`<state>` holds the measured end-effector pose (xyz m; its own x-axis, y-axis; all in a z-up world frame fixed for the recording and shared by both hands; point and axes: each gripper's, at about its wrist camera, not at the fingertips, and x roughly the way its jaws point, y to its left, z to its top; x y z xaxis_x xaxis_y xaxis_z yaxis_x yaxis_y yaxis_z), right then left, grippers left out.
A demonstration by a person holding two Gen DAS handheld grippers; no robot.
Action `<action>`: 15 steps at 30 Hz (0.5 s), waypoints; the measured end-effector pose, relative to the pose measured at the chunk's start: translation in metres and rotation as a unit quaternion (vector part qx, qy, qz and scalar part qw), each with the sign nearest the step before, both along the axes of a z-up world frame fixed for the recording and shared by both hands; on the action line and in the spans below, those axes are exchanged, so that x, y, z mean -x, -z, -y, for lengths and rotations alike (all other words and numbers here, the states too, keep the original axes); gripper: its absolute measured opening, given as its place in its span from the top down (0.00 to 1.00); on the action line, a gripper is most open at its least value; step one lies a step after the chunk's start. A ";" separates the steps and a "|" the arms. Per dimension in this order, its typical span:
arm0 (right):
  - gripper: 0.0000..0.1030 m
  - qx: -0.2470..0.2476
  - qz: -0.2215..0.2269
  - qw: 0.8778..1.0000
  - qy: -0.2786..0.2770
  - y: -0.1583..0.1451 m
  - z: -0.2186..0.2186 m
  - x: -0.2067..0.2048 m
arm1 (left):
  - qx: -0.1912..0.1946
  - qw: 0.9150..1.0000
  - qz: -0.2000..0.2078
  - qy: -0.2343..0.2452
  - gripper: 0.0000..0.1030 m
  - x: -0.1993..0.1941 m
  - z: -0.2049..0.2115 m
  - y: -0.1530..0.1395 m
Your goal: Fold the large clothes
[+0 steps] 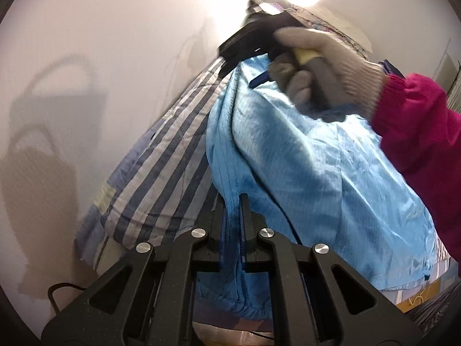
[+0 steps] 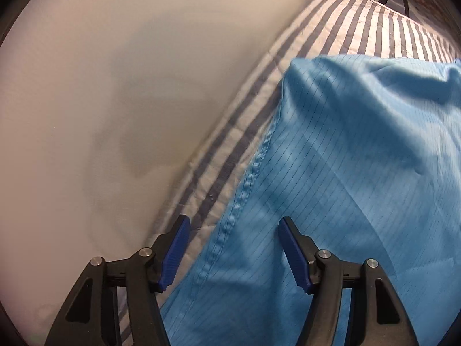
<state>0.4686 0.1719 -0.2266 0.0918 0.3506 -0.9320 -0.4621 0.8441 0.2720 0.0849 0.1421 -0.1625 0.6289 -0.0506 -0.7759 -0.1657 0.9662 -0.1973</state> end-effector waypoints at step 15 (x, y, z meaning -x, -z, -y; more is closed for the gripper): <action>1.00 0.027 0.050 0.998 0.022 -0.014 -0.037 0.033 | -0.030 0.998 0.026 0.050 0.96 0.008 0.031 -0.018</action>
